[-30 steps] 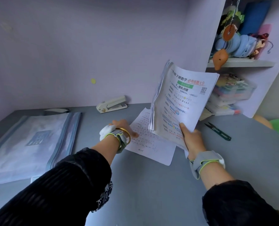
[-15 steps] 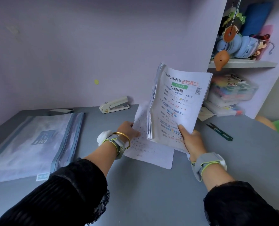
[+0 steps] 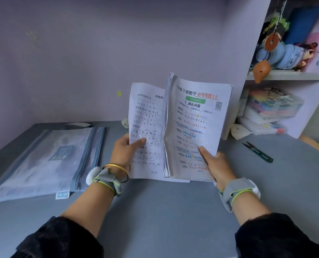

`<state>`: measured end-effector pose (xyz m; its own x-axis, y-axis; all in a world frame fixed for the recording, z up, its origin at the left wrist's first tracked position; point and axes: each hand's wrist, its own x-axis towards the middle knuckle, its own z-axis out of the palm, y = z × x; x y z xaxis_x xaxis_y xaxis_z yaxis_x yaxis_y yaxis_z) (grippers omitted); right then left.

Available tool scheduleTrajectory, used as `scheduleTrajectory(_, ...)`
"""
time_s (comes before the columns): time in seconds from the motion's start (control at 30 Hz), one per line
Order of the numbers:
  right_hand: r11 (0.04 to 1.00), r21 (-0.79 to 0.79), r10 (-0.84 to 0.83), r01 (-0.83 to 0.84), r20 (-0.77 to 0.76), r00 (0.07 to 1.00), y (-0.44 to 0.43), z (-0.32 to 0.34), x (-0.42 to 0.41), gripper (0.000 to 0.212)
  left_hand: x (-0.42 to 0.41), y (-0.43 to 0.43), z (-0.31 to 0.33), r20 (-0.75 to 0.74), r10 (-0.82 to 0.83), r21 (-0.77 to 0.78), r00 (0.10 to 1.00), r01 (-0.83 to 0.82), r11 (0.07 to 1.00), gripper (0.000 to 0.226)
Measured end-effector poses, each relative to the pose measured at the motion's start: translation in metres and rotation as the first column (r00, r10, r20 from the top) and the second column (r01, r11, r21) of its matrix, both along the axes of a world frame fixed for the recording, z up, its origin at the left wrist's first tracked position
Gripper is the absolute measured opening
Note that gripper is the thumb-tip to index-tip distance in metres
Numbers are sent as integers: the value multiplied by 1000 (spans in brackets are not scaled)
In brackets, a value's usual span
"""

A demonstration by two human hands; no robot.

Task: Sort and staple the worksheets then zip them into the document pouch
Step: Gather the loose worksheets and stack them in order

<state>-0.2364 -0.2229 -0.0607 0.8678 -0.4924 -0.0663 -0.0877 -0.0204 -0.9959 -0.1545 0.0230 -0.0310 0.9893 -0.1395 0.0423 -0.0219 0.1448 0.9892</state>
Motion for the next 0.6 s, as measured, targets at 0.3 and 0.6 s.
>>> scheduleTrajectory(0.3, 992, 125, -13, 10, 22, 1000, 42, 2, 6, 35, -12, 29, 7, 125, -49, -87, 991, 60, 994, 12)
scheduleTrajectory(0.6, 993, 112, 15, -26, 97, 995, 71, 16, 18, 44, -20, 41, 15, 151, -52, -41, 987, 58, 997, 42)
